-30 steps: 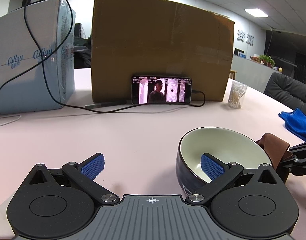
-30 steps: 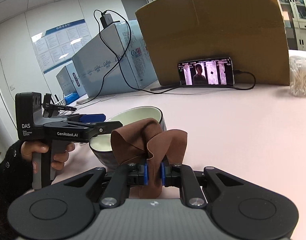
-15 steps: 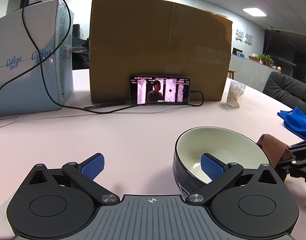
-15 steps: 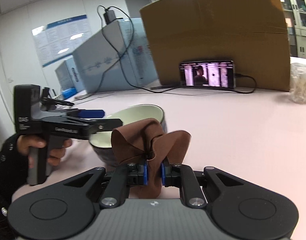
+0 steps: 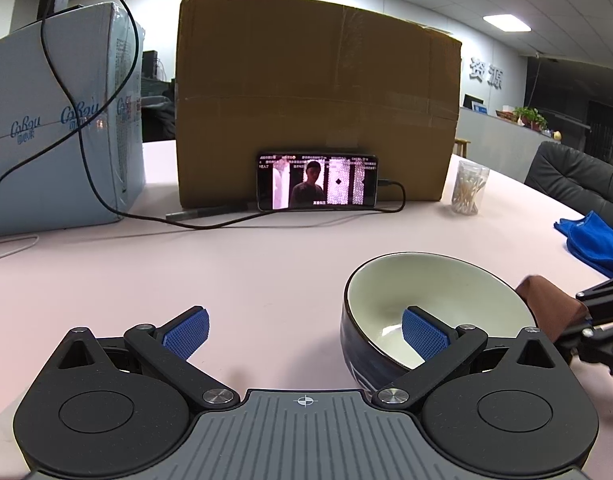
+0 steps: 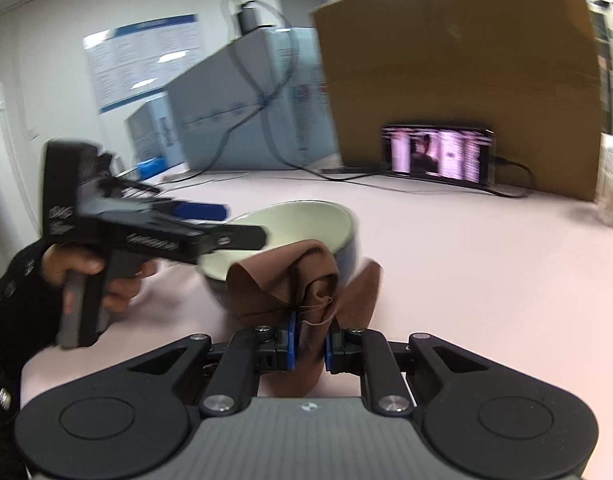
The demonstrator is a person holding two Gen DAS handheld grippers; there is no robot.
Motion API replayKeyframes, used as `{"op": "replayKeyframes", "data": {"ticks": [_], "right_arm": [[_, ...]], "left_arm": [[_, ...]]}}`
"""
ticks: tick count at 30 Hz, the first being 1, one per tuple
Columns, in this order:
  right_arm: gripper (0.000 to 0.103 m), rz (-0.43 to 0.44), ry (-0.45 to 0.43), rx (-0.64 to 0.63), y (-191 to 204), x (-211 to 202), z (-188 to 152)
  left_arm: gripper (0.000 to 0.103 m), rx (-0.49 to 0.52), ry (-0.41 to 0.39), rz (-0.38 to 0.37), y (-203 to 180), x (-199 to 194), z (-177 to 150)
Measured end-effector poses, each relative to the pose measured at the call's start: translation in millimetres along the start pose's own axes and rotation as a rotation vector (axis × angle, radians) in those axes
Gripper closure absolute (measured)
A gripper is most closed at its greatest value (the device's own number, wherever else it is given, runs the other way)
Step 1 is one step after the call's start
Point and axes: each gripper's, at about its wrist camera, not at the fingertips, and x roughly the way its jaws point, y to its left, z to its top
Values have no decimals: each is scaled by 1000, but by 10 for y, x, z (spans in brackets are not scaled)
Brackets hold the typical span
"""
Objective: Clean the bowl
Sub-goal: 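Bring the brown cloth in the right gripper against the bowl's outer wall, then rub the cloth along the bowl's outer wall with the right gripper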
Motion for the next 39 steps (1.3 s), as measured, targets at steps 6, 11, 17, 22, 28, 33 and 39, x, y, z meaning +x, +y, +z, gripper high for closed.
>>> {"op": "replayKeyframes", "data": {"ticks": [6,11,17,22,28,33,39], "right_arm": [[86,31,6,-52,76,10,-9],[85,27,7,-51,77,13,-10],[88,5,10,-14,24,26,-3],[89,2,13,-4,8,32,-2],[89,33,16,-42,71,28,-5],[89,38,18,-46,82,22,-6],[89,47,22,-54,99,31,-3]], "left_arm": [[0,0,6,-1,-2,13,0],[0,4,6,-4,-6,13,0],[0,11,3,-9,-20,7,-1],[0,18,4,-14,-29,9,-2],[0,19,6,-15,-26,13,1],[0,20,6,-17,-24,12,2],[0,23,6,-18,-33,10,1]]}}
